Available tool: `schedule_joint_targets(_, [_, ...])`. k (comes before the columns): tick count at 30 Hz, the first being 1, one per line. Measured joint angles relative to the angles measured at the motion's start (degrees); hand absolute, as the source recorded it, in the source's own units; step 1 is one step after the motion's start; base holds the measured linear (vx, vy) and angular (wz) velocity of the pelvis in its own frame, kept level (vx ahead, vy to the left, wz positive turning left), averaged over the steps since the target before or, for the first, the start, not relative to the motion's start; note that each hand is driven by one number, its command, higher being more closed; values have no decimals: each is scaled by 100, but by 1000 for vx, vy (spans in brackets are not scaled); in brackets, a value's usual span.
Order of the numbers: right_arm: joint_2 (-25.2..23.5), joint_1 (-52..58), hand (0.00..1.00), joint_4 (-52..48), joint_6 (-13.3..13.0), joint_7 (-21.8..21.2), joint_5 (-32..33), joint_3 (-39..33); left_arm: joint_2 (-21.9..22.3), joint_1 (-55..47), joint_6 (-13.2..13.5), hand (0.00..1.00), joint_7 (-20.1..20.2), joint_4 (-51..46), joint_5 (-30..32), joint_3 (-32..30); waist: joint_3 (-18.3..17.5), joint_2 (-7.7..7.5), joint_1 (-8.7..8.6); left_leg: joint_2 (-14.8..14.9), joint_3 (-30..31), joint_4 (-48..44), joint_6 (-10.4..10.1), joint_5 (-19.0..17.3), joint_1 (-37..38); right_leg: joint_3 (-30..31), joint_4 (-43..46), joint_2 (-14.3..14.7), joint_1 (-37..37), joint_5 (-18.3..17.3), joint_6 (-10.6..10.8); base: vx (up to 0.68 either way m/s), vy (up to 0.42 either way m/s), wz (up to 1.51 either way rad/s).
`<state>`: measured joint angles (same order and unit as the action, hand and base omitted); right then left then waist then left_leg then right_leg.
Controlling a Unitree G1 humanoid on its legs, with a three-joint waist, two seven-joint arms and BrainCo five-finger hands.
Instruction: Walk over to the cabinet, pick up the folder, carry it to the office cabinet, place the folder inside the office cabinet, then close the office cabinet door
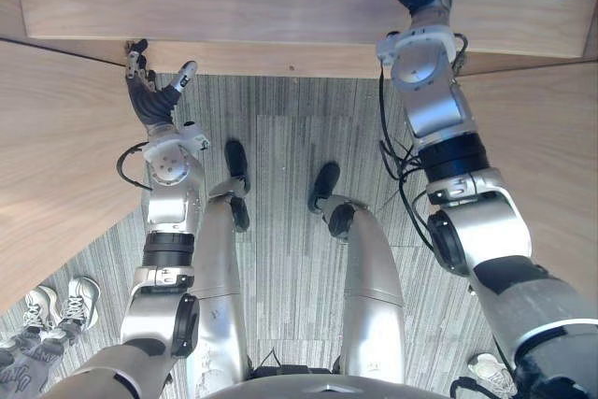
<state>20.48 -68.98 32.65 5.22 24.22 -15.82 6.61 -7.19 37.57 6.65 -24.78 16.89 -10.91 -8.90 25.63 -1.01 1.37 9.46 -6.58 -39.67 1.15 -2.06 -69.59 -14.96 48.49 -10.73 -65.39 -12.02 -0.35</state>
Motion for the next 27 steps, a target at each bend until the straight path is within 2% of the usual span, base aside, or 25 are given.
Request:
schedule_joint_targets(7, [171,-571,100,657,-111,-36,822,-5,-108,374,-21,0,23,366,-281,15,22,-40,-92,1,29,4,-13,63,-88,-21,46,-8,-101,-4,-10,-7,-14,1])
schedule_joint_targets(9, [381,-717,100,780,-157,-32,1061,-15,-227,485,-21,0,41,448,-396,4,21,-40,-109,4,26,3,-41,76,-200,-22,51,-9,-219,22,-50,-16,-3,-1])
schedule_joint_targets(12, [446,-797,100,890,-254,-31,1168,-31,-346,491,-23,0,66,605,-474,2,21,-40,-144,8,28,-5,10,131,-251,-31,63,-12,-272,39,-71,0,0,0])
schedule_joint_targets(20, [491,-861,100,1063,-250,37,1556,-511,-344,285,-27,0,129,630,-481,-77,21,-40,-119,12,0,87,-36,169,-248,-40,2,-12,-294,70,-99,-14,-5,0])
schedule_joint_targets(27, [483,-822,100,874,-234,231,1557,-512,-281,92,-23,0,123,341,-520,-226,21,-39,-107,51,-48,10,-18,169,-292,1,41,4,-368,86,-113,-15,-9,-3])
